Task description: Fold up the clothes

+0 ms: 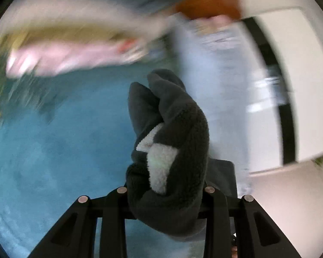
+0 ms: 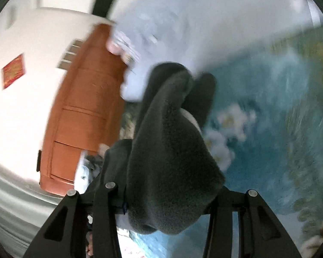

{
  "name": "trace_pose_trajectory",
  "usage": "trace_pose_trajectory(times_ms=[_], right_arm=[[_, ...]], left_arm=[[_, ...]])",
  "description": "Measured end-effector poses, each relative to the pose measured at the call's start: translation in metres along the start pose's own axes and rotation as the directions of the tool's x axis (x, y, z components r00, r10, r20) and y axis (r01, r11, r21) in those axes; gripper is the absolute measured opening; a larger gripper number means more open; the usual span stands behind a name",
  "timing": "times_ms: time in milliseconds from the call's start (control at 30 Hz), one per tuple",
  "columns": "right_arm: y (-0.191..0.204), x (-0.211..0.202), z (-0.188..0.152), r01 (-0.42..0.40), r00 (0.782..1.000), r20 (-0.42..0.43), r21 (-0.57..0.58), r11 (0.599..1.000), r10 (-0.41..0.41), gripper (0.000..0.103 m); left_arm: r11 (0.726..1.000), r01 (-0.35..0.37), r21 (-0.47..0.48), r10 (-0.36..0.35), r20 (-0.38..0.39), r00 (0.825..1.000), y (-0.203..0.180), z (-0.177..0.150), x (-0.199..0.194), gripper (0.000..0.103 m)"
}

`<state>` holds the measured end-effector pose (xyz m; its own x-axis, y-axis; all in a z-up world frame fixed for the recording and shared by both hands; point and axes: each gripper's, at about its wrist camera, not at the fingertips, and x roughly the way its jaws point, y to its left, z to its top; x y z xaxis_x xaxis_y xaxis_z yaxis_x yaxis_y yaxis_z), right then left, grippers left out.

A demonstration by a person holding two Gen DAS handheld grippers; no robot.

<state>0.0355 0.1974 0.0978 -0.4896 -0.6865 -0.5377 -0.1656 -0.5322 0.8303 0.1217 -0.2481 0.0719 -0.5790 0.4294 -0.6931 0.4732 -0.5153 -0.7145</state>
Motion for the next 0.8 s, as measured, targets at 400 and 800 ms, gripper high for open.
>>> trace_pose_trajectory(times_ms=[400, 800], right_arm=[[-0.092, 0.018, -0.033, 0.126, 0.988, -0.103, 0.111, 0.986, -0.115, 0.055], [-0.087, -0.063, -0.035, 0.295, 0.952, 0.083, 0.020, 0.955, -0.295, 0.056]], left_arm=[[0.949, 0.103, -0.299, -0.126, -0.057, 0.990, 0.084, -0.015, 0.025, 0.041], [0.961, -0.029, -0.273, 0.105, 0.267, 0.958, 0.050, -0.044, -0.044, 0.058]])
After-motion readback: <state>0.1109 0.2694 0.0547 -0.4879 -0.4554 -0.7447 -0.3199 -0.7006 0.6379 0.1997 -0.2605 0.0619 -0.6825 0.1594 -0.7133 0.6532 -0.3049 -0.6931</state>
